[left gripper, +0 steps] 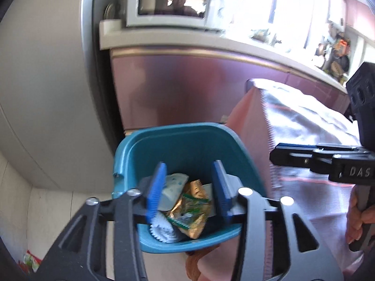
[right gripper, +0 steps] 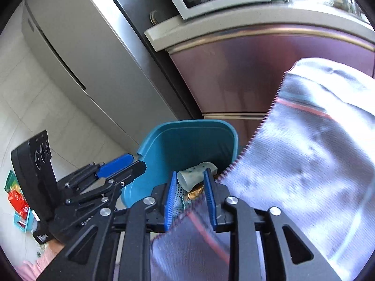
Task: Collect trash
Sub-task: 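Move both open tools back over the table toward the orange peel, then grasp the orange peel with the left tool while the right tool grasps the white tissue, then carry the orange peel and tissue to the teal bin and open both tools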
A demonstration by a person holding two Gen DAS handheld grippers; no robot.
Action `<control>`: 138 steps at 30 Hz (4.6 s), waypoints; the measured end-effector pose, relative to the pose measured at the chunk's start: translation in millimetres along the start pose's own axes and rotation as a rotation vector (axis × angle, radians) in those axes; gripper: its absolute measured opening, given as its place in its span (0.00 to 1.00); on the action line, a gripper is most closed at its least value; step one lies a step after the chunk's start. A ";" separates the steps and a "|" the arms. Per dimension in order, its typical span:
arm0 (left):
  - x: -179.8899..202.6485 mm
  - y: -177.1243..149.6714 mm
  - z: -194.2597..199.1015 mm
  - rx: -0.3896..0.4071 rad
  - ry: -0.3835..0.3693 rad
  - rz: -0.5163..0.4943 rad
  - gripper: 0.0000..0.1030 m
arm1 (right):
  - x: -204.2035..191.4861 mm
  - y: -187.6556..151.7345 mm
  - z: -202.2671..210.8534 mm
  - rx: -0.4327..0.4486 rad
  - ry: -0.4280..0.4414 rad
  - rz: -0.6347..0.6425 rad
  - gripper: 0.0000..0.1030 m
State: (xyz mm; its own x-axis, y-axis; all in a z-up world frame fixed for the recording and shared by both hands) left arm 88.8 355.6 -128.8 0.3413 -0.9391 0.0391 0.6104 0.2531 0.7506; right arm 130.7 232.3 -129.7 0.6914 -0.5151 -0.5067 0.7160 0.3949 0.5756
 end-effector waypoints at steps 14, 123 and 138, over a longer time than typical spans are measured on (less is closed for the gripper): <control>142.4 24.5 73.5 0.151 -0.301 -0.169 0.83 | 52.2 -52.9 177.1 0.273 -0.210 -0.021 0.46; 1.8 15.9 65.0 0.030 -0.081 0.095 0.06 | -37.8 -14.2 102.2 0.115 0.055 0.173 0.06; -36.4 -3.5 26.7 -0.033 -0.001 0.158 0.06 | -45.3 4.0 16.3 -0.020 0.068 0.153 0.06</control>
State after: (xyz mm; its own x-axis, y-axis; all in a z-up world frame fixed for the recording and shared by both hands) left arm 55.1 382.7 -115.2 0.4344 -0.8871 0.1562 0.5720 0.4056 0.7129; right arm 100.7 244.8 -94.0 0.7972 -0.3953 -0.4563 0.6028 0.4805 0.6369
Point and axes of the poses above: each gripper's, at about its wrist camera, not at the fingertips, and z roughly against the way its jaws point, x to its right, y to its top, the point moved 8 cm from there along -z, roughly the way its jaws point, and after that the axes turned 6 degrees about y, right-handed, at the moved point
